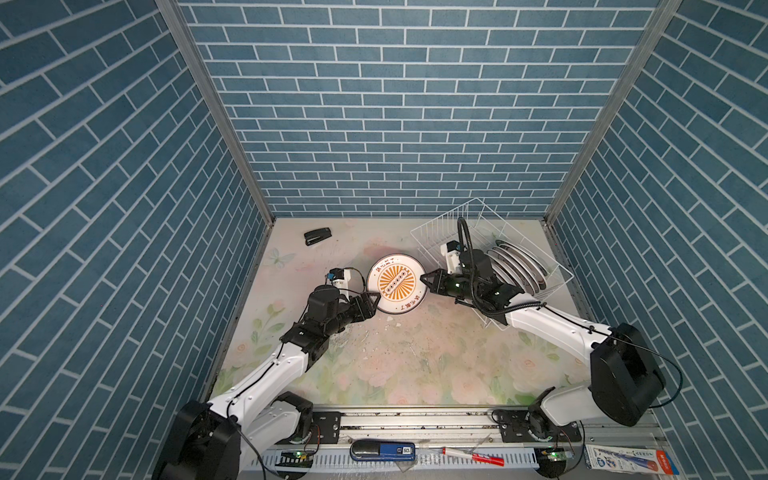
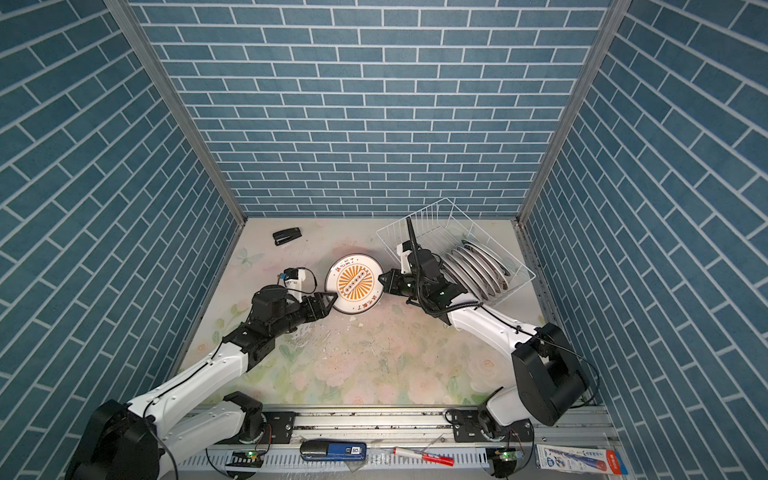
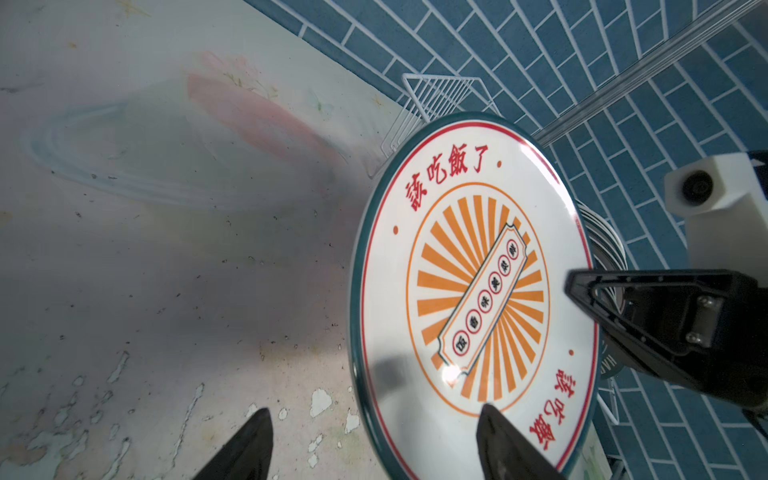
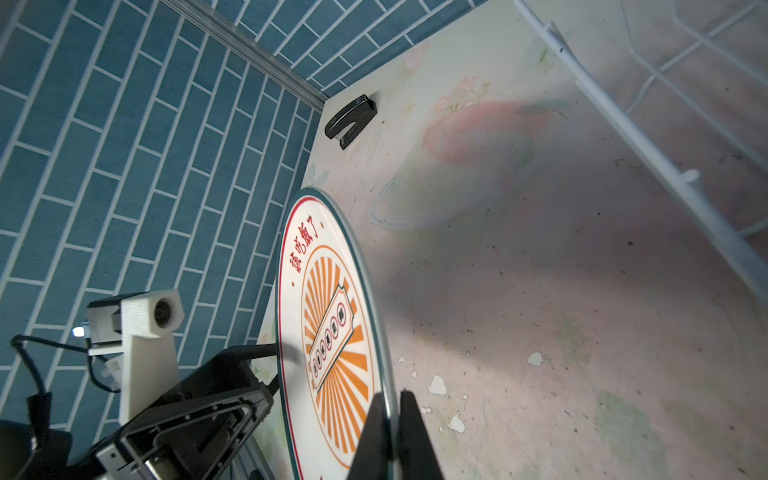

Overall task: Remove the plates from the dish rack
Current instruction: 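Grasp the orange sunburst plate with the right gripper and lift it out, then pass the sunburst plate from the right gripper to the left gripper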

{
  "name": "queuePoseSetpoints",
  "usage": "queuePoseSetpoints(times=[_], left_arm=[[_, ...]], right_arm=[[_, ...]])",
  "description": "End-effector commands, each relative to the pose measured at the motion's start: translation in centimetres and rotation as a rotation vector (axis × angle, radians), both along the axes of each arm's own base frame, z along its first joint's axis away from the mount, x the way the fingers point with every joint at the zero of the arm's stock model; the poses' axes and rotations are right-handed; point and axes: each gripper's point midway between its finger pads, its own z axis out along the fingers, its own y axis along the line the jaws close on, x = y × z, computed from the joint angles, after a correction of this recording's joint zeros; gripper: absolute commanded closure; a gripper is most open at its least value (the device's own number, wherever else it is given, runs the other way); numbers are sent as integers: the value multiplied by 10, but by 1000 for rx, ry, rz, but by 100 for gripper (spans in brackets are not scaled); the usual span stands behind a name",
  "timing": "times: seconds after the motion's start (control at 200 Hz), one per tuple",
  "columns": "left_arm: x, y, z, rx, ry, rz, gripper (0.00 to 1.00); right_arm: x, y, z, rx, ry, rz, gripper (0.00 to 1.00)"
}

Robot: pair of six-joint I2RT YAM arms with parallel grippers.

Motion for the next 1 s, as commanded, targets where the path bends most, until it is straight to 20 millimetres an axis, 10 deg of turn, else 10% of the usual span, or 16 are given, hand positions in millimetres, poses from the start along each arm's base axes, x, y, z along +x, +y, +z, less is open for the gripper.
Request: queuePoseSetpoints(times=[0.0,0.6,0.89,0.995], left_arm=[[6,-7,12,-67,-37,-28,30],[5,-20,23,-154,-62,-99,89],[5,-12,20,-155,-57,-81,100],[4,-8,19,-162,-47,-73,100]], right_arm=[[-3,11,12,121,7,32,100],[-6,22,-2,152,42,82,100],[-7,29,-3,170,34,120,100],[-7,30,-1,161,16,138,65]])
